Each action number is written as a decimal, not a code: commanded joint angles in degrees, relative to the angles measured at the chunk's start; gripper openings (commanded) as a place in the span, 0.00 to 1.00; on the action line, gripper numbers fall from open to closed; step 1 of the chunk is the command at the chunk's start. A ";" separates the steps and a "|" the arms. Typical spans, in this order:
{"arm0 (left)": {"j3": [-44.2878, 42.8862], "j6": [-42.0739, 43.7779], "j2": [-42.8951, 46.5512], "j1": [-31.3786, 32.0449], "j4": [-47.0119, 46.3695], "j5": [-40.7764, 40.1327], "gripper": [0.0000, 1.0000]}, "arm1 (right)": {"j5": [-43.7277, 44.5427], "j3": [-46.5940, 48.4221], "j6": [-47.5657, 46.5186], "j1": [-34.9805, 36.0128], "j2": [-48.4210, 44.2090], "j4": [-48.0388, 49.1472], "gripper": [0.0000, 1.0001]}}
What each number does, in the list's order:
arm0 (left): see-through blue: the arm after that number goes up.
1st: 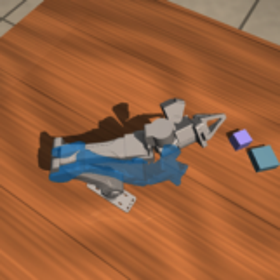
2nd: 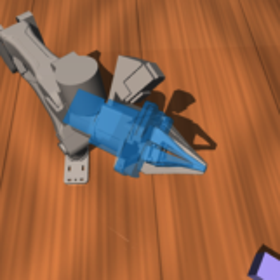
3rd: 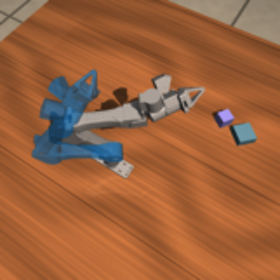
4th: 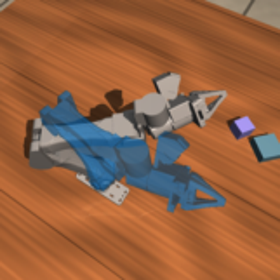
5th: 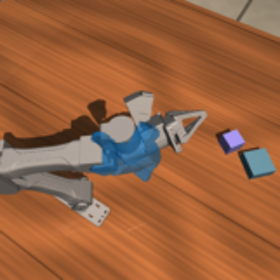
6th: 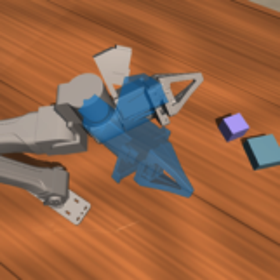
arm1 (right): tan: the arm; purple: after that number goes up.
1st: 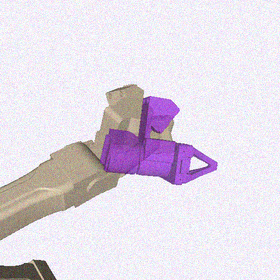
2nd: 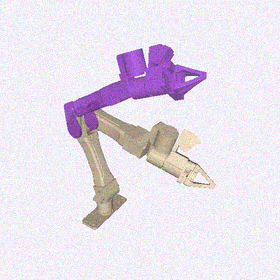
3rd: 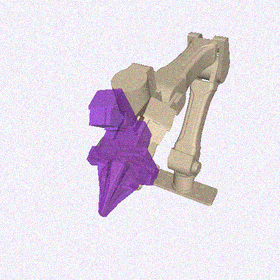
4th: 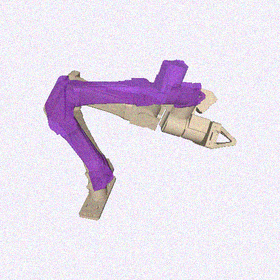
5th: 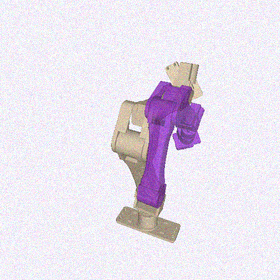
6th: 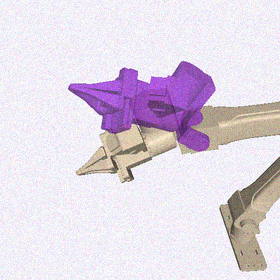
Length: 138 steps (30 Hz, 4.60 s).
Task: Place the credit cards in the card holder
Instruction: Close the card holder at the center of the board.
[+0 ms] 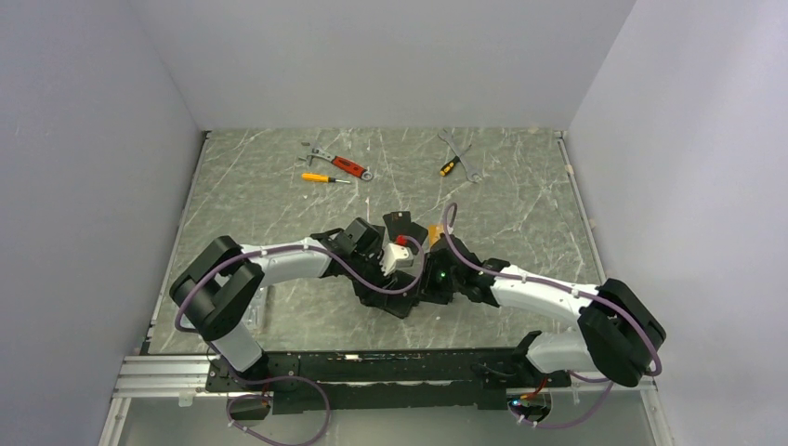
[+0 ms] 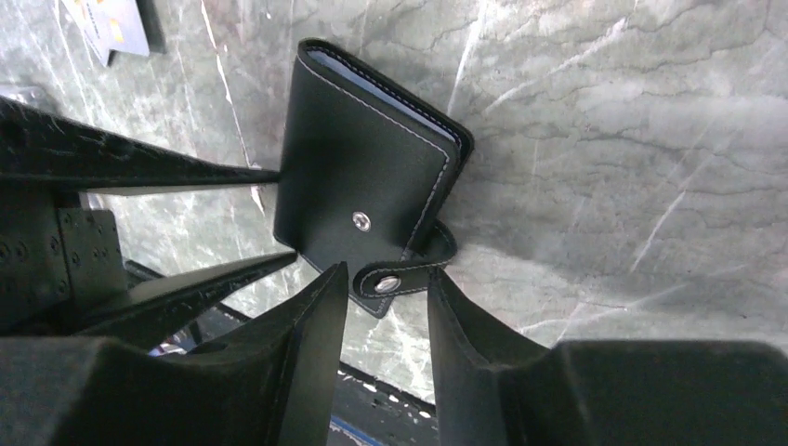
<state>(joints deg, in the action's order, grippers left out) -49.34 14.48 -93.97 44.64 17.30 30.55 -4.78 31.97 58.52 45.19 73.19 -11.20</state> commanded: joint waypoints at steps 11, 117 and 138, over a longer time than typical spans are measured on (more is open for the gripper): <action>1.43 -1.26 6.76 2.57 -3.58 -0.43 0.48 | 6.02 5.68 -2.93 -0.20 -2.62 -12.60 0.19; 13.11 35.18 9.54 22.94 -15.69 -18.50 0.21 | 0.88 18.13 0.03 1.34 16.47 -14.79 0.00; 13.09 36.04 10.04 22.86 -14.70 -18.42 0.17 | 0.30 20.31 0.19 2.35 16.86 -13.99 0.00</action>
<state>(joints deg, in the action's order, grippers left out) -35.70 50.13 -83.83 67.22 -0.97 9.87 -3.64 52.31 57.56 46.87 90.63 -29.82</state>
